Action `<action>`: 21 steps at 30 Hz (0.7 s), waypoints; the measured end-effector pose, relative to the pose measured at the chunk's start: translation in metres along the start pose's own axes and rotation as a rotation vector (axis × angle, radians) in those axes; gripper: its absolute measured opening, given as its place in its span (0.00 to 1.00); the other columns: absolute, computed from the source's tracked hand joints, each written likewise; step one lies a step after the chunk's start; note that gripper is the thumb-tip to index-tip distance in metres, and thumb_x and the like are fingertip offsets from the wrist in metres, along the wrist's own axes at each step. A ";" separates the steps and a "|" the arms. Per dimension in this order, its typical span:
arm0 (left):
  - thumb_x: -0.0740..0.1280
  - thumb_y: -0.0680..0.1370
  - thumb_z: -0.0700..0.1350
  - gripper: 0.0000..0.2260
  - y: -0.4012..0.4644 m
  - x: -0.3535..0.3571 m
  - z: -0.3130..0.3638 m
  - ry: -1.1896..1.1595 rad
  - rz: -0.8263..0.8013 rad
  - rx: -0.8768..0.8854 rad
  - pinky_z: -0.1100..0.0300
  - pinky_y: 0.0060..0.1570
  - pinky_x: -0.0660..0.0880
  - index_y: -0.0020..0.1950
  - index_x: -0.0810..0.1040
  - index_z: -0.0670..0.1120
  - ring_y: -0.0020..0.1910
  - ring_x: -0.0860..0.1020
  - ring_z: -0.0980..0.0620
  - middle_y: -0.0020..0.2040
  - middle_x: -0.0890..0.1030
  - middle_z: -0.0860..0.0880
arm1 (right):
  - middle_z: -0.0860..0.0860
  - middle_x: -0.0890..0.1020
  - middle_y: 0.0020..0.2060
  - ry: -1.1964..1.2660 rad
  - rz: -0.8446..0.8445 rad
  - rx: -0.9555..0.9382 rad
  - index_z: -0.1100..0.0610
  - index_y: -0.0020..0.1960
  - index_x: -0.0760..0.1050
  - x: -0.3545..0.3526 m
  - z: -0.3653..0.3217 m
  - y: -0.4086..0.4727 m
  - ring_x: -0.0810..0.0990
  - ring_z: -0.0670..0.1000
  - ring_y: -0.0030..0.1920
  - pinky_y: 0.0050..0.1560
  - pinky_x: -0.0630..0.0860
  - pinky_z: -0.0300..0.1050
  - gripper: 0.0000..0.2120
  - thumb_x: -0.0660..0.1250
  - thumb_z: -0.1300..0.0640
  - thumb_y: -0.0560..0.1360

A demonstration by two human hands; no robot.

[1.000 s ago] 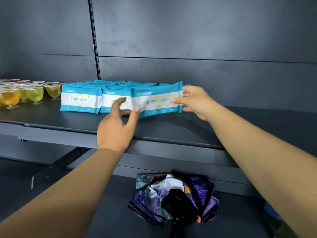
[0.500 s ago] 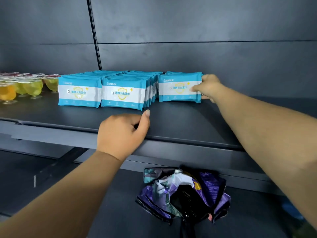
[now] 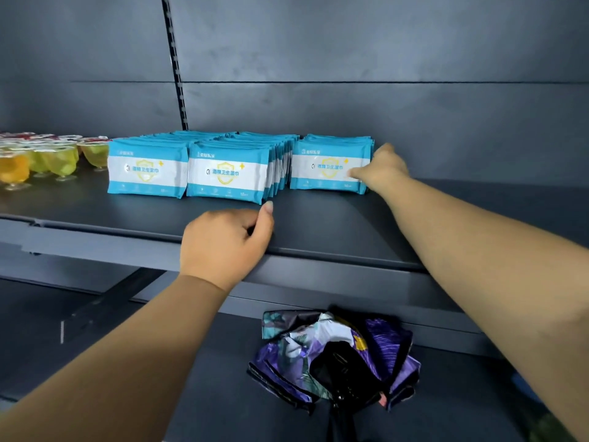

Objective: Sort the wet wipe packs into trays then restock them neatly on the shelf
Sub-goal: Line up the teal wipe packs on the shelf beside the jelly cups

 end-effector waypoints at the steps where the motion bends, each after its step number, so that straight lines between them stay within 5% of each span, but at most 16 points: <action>1: 0.42 0.69 0.64 0.36 0.000 0.000 0.000 0.005 -0.010 0.012 0.55 0.30 0.71 0.34 0.82 0.41 0.32 0.77 0.41 0.27 0.79 0.44 | 0.56 0.73 0.63 -0.014 0.019 -0.002 0.61 0.65 0.63 -0.006 -0.002 -0.006 0.72 0.57 0.63 0.54 0.69 0.45 0.27 0.70 0.53 0.72; 4: 0.45 0.68 0.64 0.30 -0.001 -0.001 0.004 -0.014 -0.020 0.055 0.65 0.25 0.59 0.28 0.76 0.45 0.27 0.70 0.46 0.20 0.67 0.52 | 0.56 0.74 0.62 -0.086 0.074 -0.057 0.60 0.64 0.67 -0.023 -0.012 -0.036 0.73 0.56 0.62 0.50 0.68 0.42 0.23 0.69 0.53 0.73; 9: 0.58 0.71 0.61 0.19 -0.001 -0.010 0.005 -0.219 -0.037 0.020 0.61 0.37 0.68 0.40 0.83 0.50 0.44 0.78 0.46 0.39 0.83 0.49 | 0.54 0.77 0.58 -0.140 0.164 -0.194 0.57 0.58 0.74 -0.033 -0.033 -0.123 0.74 0.54 0.59 0.54 0.69 0.41 0.13 0.66 0.55 0.75; 14: 0.64 0.72 0.48 0.13 -0.048 -0.036 -0.020 -0.516 0.092 0.287 0.64 0.46 0.68 0.37 0.82 0.40 0.41 0.74 0.53 0.37 0.83 0.45 | 0.57 0.80 0.47 -0.138 0.327 -0.505 0.62 0.49 0.79 -0.021 -0.034 -0.241 0.76 0.59 0.51 0.51 0.70 0.46 0.09 0.68 0.57 0.72; 18: 0.65 0.73 0.45 0.11 -0.128 -0.046 -0.055 -0.516 -0.015 0.301 0.62 0.48 0.70 0.38 0.81 0.39 0.43 0.75 0.52 0.38 0.82 0.46 | 0.52 0.82 0.38 -0.212 0.351 -0.612 0.59 0.42 0.80 0.014 -0.011 -0.313 0.80 0.56 0.40 0.42 0.73 0.41 0.14 0.62 0.50 0.69; 21: 0.63 0.72 0.48 0.13 -0.199 -0.031 -0.081 -0.493 -0.249 0.181 0.65 0.44 0.68 0.39 0.82 0.39 0.41 0.74 0.54 0.37 0.82 0.45 | 0.51 0.83 0.35 -0.214 0.255 -0.565 0.58 0.39 0.80 0.057 0.028 -0.350 0.80 0.56 0.37 0.41 0.73 0.42 0.12 0.62 0.51 0.68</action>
Point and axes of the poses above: each hand's wrist, its own y-axis towards the middle knuckle, its own x-axis out of the palm, z = x × y, the point moved 4 cm from there along y, towards the middle knuckle
